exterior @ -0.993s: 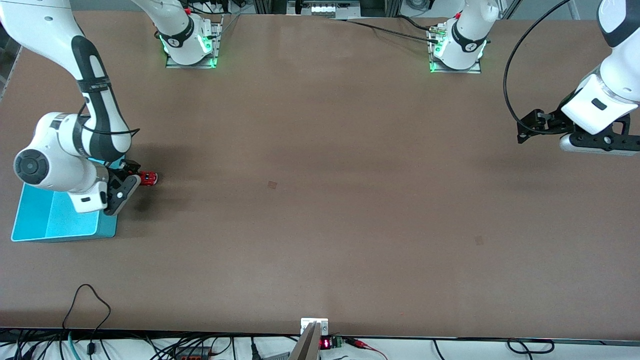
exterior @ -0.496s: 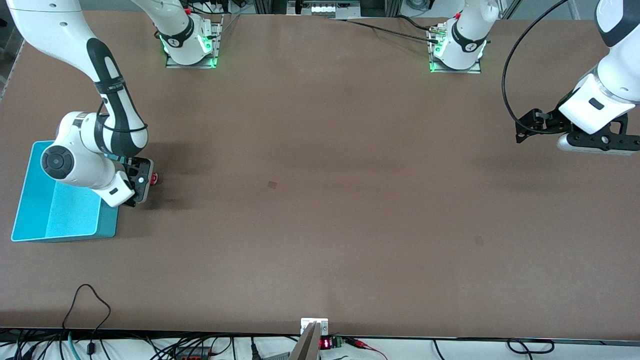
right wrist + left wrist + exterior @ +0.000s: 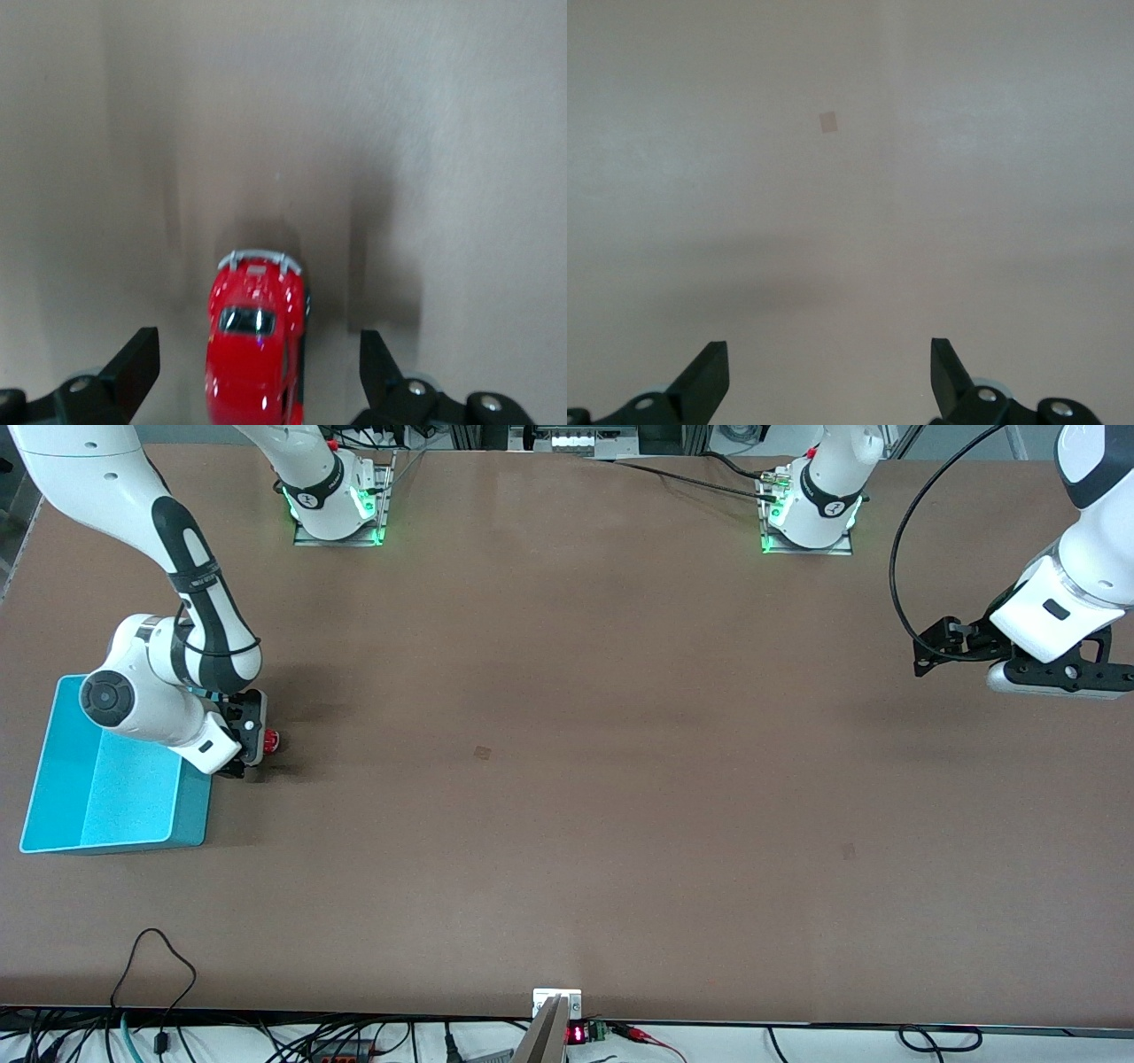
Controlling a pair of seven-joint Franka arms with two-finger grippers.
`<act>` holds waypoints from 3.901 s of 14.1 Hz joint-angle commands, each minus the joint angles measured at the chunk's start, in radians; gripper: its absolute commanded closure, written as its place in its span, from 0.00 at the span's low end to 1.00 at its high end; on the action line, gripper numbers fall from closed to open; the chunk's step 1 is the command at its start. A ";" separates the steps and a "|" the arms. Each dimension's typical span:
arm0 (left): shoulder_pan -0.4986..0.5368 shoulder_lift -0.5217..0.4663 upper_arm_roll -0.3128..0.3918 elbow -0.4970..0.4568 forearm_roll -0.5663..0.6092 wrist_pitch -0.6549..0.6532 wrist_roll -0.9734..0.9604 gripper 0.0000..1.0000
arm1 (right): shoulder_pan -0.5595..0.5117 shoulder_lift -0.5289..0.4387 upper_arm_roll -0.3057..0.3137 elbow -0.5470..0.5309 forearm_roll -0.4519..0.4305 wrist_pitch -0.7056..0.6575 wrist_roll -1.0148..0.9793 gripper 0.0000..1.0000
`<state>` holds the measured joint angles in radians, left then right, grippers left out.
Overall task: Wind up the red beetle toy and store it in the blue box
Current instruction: 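Close the right gripper on the red car and lift it, then carry the red car over the turquoise box with the right gripper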
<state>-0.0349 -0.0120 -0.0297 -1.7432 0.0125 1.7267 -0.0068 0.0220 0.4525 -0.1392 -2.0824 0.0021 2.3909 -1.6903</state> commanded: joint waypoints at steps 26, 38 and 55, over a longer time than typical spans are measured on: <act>0.000 -0.009 -0.003 0.024 0.024 -0.022 -0.005 0.00 | 0.085 -0.196 0.021 0.012 0.151 0.139 0.215 0.88; -0.002 -0.008 -0.003 0.024 0.024 -0.021 -0.005 0.00 | -0.148 -0.167 0.001 0.073 0.142 0.068 1.001 1.00; -0.006 -0.008 -0.004 0.025 0.021 -0.021 -0.005 0.00 | -0.267 0.181 -0.022 0.265 0.134 0.053 1.164 0.95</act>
<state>-0.0350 -0.0186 -0.0294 -1.7342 0.0134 1.7232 -0.0078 -0.2356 0.6135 -0.1679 -1.8438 0.1383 2.4552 -0.5452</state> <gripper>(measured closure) 0.000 0.520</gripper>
